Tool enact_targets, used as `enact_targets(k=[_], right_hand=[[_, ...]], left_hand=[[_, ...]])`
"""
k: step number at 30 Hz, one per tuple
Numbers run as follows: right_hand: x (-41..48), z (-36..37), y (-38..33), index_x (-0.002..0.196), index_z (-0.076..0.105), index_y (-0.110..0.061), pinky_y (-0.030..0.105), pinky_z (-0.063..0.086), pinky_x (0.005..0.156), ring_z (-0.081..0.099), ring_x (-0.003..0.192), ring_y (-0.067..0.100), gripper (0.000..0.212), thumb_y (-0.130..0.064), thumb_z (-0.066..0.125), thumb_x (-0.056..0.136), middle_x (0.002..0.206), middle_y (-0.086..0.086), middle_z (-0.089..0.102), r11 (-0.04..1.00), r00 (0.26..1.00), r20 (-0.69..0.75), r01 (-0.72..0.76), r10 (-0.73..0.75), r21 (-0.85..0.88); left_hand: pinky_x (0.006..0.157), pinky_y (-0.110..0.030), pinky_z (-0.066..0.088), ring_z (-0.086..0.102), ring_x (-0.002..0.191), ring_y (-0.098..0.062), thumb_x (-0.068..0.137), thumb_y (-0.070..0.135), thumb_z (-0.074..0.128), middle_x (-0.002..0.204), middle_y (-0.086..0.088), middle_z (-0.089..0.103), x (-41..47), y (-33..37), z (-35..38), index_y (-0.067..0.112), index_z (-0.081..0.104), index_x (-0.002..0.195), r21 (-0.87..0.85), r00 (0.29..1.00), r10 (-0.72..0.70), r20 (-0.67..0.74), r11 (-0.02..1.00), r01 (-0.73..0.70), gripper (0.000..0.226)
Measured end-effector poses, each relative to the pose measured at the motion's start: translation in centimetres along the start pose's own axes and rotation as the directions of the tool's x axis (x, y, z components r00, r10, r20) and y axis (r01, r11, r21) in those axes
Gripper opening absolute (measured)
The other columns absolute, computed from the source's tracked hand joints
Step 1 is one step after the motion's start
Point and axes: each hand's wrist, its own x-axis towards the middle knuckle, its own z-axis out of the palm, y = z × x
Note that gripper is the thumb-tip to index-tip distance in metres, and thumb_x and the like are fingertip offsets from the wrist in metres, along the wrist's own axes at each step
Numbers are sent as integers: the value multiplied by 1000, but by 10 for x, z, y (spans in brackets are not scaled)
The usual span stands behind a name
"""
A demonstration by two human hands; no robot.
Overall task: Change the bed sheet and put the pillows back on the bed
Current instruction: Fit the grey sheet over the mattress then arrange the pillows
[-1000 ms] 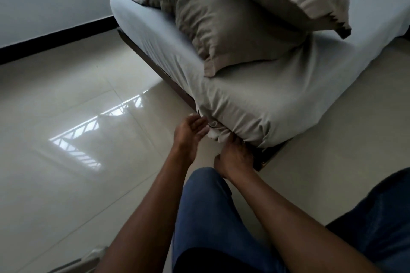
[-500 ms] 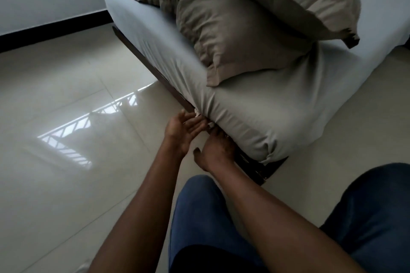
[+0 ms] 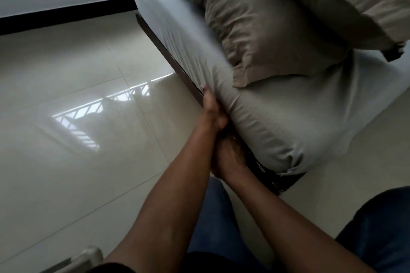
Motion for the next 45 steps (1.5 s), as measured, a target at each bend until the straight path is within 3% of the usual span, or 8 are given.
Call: enact_targets(k=[6,13,20,25,29,34,40,45], right_hand=[[39,-12,-19,159,-2,-2,44,25,120,22,151,35,107,-51,62,90,165,21,14,973,977,94,-203,194,110],[50,-7,-26,159,0,0,45,32,116,30,148,35,105,-54,60,91,164,23,20,960,963,117,-255,242,112],[20,-13,-13,158,3,2,41,36,114,34,147,32,98,-43,59,92,164,22,19,1000,997,74,-29,28,9],[5,-17,-10,159,-4,0,40,16,124,12,154,34,100,-37,61,93,168,20,2,999,992,123,-18,12,41],[-38,-12,16,160,-2,-3,38,15,125,12,155,31,98,-41,58,93,169,17,2,988,993,94,-79,67,132],[-40,-10,25,160,-10,-4,40,21,123,16,154,32,108,-45,64,91,169,16,2,976,988,111,-130,111,173],[-104,-13,76,155,22,-13,45,40,110,51,132,31,81,-45,60,91,147,12,51,957,971,75,-237,227,168],[-146,-33,125,145,49,-17,38,51,98,58,121,25,59,-32,66,90,138,7,59,927,973,214,-152,81,342]], left_hand=[[85,-44,59,68,104,-41,101,19,30,122,-31,65,-17,33,-70,-15,51,131,124,969,36,-244,992,-6,50],[103,-43,51,63,116,-38,103,29,39,123,-26,65,-20,31,-70,-7,58,125,207,964,141,-225,974,-94,47],[59,-30,35,43,59,-16,89,60,50,73,-4,45,19,43,-28,18,59,83,265,966,167,-200,958,-111,43],[74,-39,59,69,91,-32,106,31,38,109,-21,71,9,72,-20,1,59,129,496,957,162,-243,868,-21,44],[54,-36,62,74,72,-38,95,11,49,83,-26,73,-10,60,-30,-1,67,80,698,829,395,-396,716,-8,26],[68,-47,63,74,74,-32,91,18,52,80,-16,74,-62,-21,-32,8,70,81,757,869,396,-298,653,-38,23],[81,-51,61,74,84,-29,77,16,56,82,-7,76,-96,-91,-24,19,76,81,797,956,285,-75,593,-114,20],[84,-48,59,69,85,-21,77,25,50,88,0,73,-120,-127,-17,23,71,94,863,937,346,-43,486,-139,27]])
